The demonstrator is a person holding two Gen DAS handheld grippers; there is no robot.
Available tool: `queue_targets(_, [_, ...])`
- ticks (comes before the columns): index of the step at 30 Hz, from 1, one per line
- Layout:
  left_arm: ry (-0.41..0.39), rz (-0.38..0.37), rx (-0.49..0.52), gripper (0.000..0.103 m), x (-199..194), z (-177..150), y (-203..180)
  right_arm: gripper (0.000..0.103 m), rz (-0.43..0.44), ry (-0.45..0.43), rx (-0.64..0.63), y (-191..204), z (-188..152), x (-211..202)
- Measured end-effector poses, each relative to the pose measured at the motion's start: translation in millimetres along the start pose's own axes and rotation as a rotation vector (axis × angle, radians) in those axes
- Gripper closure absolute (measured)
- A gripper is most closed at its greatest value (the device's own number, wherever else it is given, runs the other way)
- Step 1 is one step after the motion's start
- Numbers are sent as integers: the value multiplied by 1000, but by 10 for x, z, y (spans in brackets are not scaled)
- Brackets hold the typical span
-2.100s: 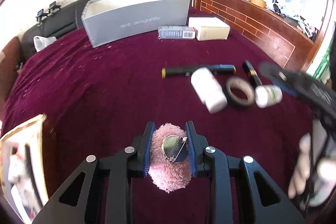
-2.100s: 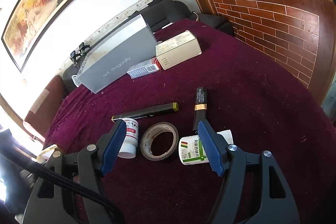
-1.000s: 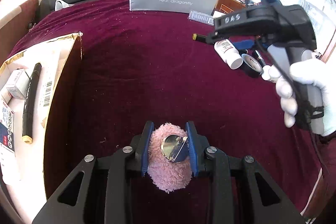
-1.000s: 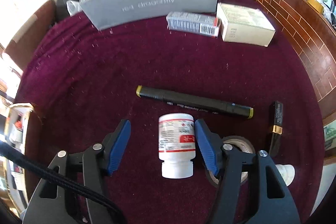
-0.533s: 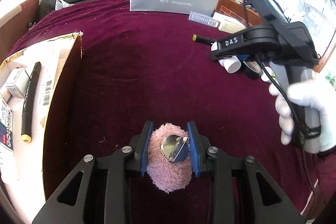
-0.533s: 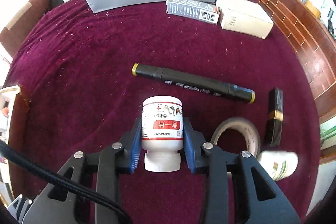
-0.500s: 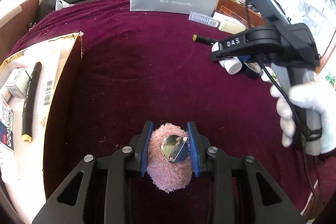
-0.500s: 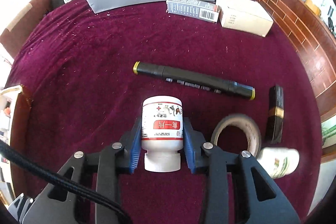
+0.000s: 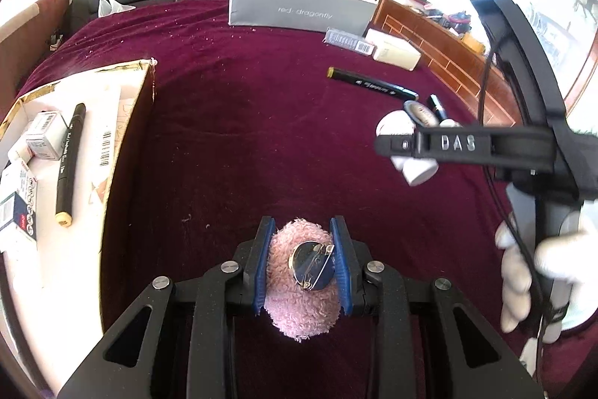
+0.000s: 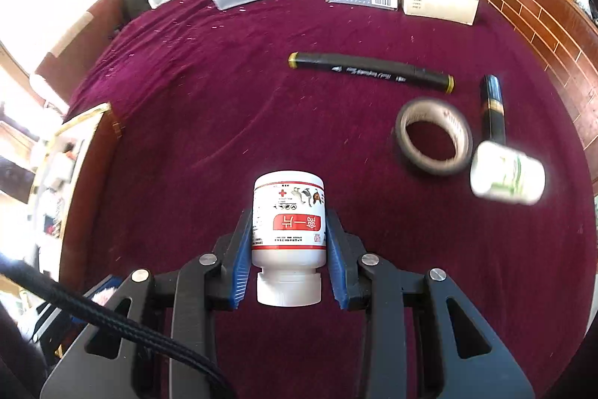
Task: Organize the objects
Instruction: 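Carry the pom-pom with the left tool while the right tool carries the bottle toward the tray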
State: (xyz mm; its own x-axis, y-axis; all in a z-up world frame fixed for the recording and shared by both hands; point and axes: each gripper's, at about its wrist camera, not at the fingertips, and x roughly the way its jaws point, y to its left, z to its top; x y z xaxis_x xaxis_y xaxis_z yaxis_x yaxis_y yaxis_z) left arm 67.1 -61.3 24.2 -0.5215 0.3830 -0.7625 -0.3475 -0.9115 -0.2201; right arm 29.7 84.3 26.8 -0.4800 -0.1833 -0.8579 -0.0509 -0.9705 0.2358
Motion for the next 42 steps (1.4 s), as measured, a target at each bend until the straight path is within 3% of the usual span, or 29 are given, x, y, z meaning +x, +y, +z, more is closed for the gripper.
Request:
queue_targets(7, [-10,-46,-47,78,-280,-72,108,70,68,-24,7,134,-231,-225])
queue_targets(15, [-41,-42,-67,78,-528,-143,216,70,148,-45,-15,415,-410,-374])
queue_targets(24, [-100,21,-156,78,-776,-150,702,70,241,-40,-110,1050,-513,-432])
queue_targets(31, [-102,90,-235,78,-784,-228,1123,70,286,-14,-194,1538,-595,-355])
queue_targets(42, [-115,147,-259,77,-840,-317,1435,69,301,33,-249,1894,-662,-200])
